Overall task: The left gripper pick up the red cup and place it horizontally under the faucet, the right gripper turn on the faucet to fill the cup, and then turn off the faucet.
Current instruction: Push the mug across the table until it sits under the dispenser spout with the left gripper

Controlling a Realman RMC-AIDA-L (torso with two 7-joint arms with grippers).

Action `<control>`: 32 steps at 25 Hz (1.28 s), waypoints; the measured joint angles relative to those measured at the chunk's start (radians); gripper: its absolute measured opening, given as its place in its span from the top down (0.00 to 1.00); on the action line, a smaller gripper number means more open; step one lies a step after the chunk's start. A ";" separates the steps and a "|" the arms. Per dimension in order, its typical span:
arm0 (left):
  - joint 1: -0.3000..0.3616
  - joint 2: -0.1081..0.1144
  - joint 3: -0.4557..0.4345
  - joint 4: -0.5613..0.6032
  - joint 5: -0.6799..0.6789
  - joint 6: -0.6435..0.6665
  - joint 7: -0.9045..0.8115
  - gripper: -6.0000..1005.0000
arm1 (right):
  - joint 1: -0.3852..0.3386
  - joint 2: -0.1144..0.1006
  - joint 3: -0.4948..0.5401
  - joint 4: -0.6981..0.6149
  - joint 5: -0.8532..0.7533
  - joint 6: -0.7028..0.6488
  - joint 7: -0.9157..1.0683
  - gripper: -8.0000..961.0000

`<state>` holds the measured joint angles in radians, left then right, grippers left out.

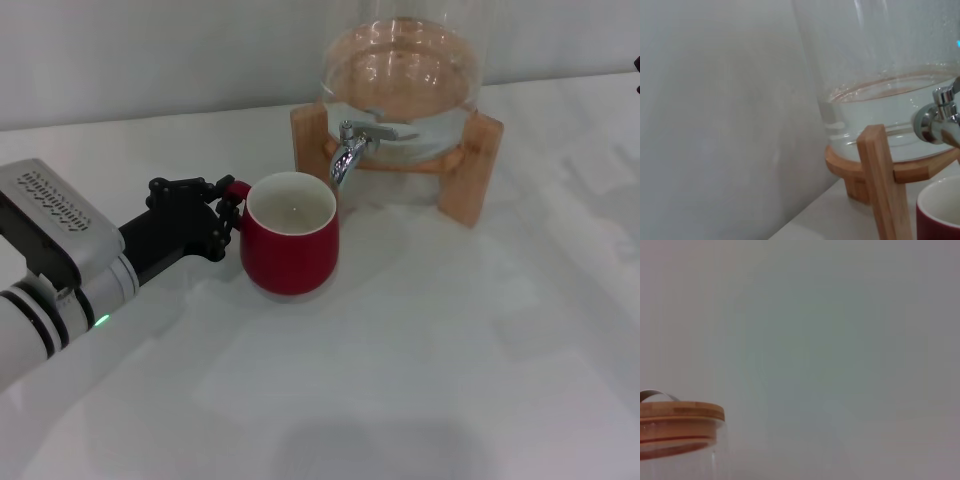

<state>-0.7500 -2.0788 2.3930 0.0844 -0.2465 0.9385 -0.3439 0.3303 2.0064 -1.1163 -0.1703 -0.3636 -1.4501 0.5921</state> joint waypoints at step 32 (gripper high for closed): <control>0.017 -0.004 0.000 0.030 0.066 -0.052 -0.079 0.89 | -0.002 -0.002 -0.036 -0.012 -0.002 -0.033 0.014 0.10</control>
<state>-0.7332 -2.0831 2.3930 0.1144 -0.1810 0.8869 -0.4231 0.3282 2.0048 -1.1526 -0.1828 -0.3652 -1.4832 0.6063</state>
